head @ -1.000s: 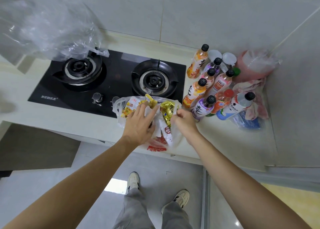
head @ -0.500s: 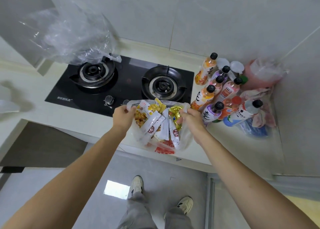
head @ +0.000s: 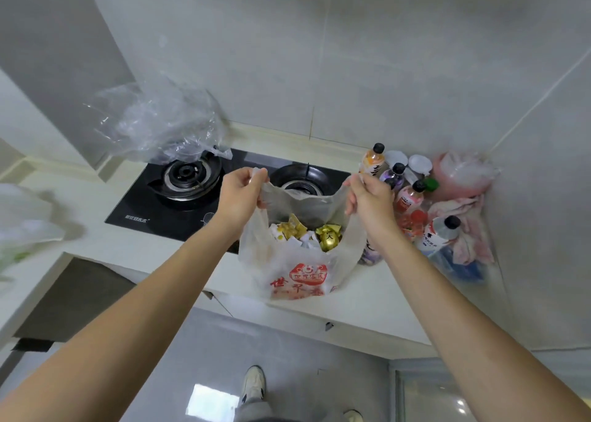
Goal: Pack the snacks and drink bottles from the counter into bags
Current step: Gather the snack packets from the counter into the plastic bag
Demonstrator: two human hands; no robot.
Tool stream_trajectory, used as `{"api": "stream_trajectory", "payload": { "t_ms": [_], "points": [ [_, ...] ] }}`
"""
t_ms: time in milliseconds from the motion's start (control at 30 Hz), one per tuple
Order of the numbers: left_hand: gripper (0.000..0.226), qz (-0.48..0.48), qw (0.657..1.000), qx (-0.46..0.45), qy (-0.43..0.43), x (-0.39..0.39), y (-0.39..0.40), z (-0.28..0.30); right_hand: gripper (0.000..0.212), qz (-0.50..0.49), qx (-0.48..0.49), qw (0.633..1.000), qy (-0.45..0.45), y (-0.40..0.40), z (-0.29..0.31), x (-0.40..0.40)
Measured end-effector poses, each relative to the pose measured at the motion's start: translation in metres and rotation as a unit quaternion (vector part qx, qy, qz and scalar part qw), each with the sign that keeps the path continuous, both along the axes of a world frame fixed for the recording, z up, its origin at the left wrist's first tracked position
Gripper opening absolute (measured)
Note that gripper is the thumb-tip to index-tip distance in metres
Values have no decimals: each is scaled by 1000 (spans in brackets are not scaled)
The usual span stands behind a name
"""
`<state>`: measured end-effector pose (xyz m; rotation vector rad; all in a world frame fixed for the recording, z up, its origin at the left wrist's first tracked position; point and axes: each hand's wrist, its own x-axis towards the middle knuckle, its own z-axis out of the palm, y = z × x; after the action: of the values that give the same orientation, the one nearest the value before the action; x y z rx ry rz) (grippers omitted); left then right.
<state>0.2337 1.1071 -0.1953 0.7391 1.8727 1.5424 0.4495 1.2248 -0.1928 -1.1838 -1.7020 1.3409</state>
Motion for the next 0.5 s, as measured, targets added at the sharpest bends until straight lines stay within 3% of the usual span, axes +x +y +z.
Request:
{"api": "stream_trajectory", "payload": {
  "t_ms": [133,300,500],
  "points": [
    [28,-1,999,11,42,6,12,43,30,-9,31,999,27,8,42,-7],
    [29,46,993,91,55,16,8,70,32,-27,62,995,69,14,73,-6],
    [24,60,995,23,72,10,4,77,29,-8,57,997,53,4,76,-6]
  ]
}}
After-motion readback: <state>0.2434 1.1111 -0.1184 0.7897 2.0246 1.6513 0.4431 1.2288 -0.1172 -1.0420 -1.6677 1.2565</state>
